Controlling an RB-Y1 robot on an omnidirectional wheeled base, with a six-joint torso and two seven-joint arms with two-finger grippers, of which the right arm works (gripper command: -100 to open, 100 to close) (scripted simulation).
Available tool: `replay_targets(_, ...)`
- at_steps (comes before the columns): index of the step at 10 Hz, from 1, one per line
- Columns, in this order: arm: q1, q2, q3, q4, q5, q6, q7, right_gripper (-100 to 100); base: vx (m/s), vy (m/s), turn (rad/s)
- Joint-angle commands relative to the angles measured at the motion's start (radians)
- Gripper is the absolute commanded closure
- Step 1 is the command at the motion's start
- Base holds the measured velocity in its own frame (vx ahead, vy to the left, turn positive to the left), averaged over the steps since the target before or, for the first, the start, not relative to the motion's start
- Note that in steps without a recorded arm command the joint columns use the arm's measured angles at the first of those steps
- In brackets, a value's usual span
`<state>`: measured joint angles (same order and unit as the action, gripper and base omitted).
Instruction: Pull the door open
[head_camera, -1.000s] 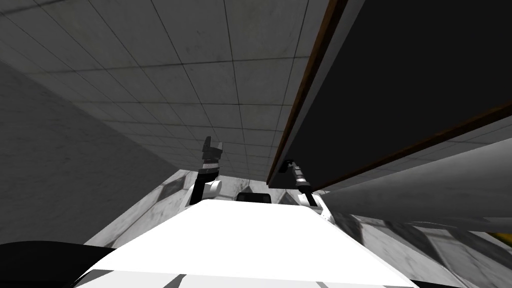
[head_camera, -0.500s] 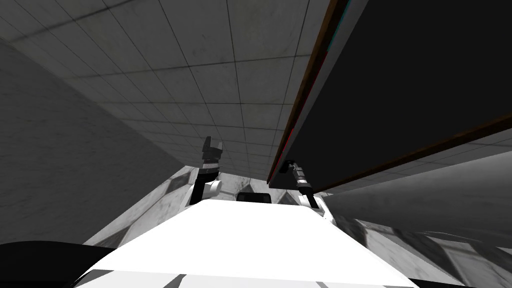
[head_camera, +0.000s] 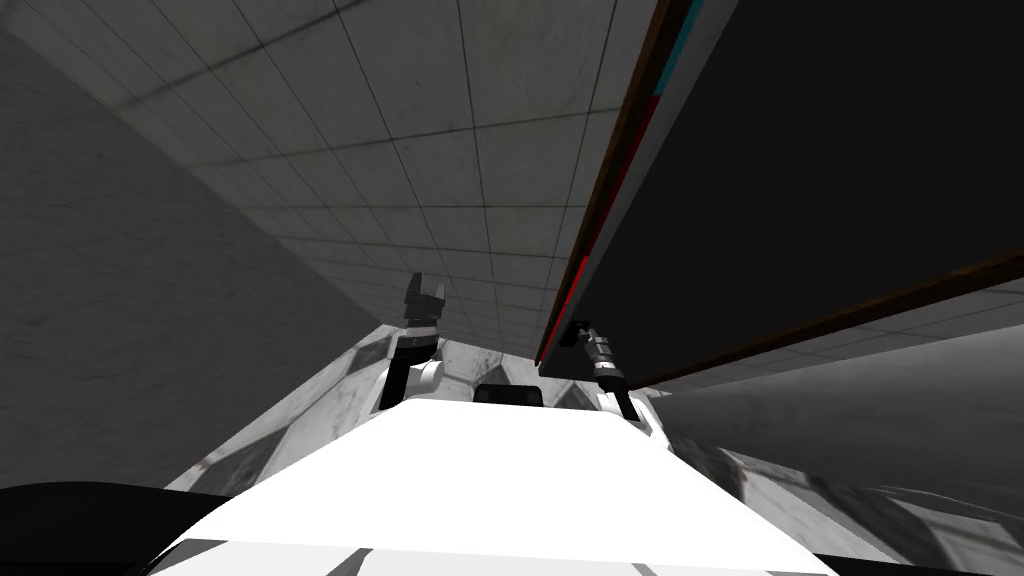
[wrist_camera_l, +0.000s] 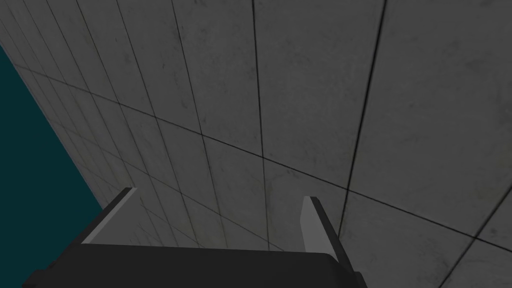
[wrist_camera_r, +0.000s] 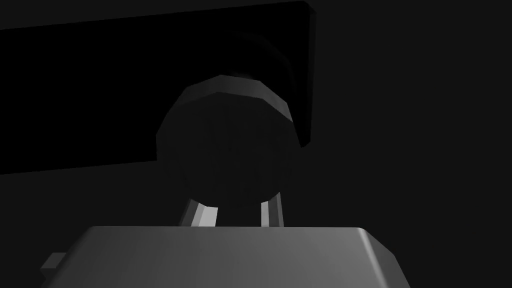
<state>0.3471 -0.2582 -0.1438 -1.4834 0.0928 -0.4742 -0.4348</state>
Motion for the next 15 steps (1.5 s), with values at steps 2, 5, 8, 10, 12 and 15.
replay_targets(2, 0.009, 0.013, 0.032, -0.016, -0.042, -0.010, -0.072, 100, -0.051, -0.034, 0.096)
replay_targets(5, 0.017, 0.014, 0.036, -0.024, -0.070, -0.005, -0.123, 100, -0.041, -0.029, 0.069)
replay_targets(8, 0.034, 0.017, 0.045, -0.041, -0.125, 0.005, -0.206, 100, -0.058, -0.023, 0.100)
replay_targets(10, 0.048, 0.011, 0.031, -0.036, -0.159, 0.025, -0.242, -100, -0.051, -0.030, 0.056)
replay_targets(12, 0.050, 0.017, 0.038, -0.043, -0.189, 0.031, -0.282, -100, -0.087, 0.020, 0.055)
replay_targets(15, 0.054, 0.028, 0.051, -0.057, -0.246, 0.043, -0.360, -100, -0.091, -0.008, 0.065)
